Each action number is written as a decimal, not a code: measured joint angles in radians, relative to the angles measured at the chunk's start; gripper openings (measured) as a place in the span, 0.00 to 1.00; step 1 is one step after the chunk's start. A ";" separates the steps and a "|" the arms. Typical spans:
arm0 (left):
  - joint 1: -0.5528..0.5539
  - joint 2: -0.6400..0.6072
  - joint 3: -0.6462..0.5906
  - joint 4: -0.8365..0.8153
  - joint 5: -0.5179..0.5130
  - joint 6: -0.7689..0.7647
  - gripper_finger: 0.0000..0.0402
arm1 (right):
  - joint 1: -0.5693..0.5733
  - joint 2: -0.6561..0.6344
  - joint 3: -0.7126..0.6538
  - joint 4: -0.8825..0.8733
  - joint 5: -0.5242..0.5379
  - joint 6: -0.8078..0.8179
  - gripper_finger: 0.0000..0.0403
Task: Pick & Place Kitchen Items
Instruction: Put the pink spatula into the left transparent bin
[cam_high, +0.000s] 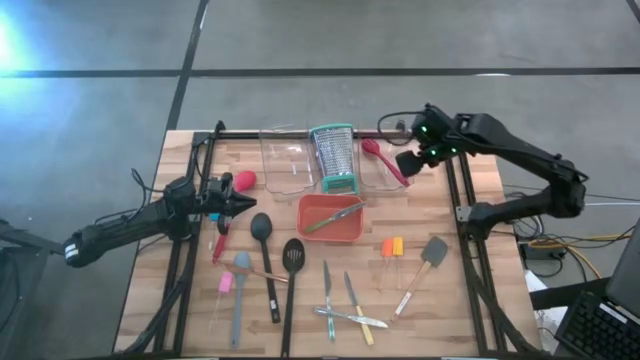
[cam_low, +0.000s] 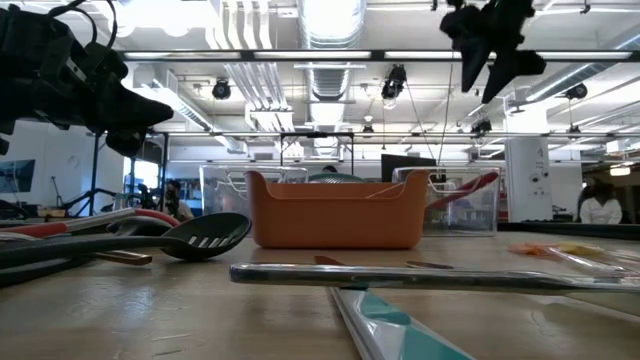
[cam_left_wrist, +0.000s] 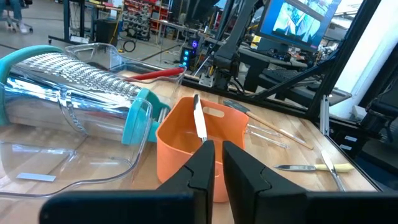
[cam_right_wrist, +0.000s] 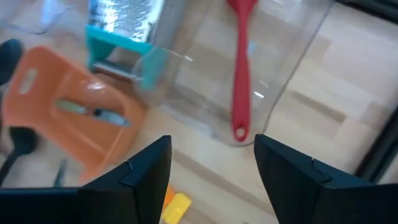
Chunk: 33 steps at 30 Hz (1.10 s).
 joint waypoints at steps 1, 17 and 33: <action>0.000 0.000 0.000 0.000 0.000 0.000 0.09 | 0.018 -0.011 0.000 0.000 0.000 0.013 0.54; 0.000 0.000 0.000 0.000 0.000 0.000 0.09 | 0.396 -0.051 -0.001 0.004 0.179 0.282 0.54; 0.000 0.000 0.000 0.070 0.000 -0.058 0.10 | 0.986 -0.062 -0.023 0.241 0.615 0.150 0.43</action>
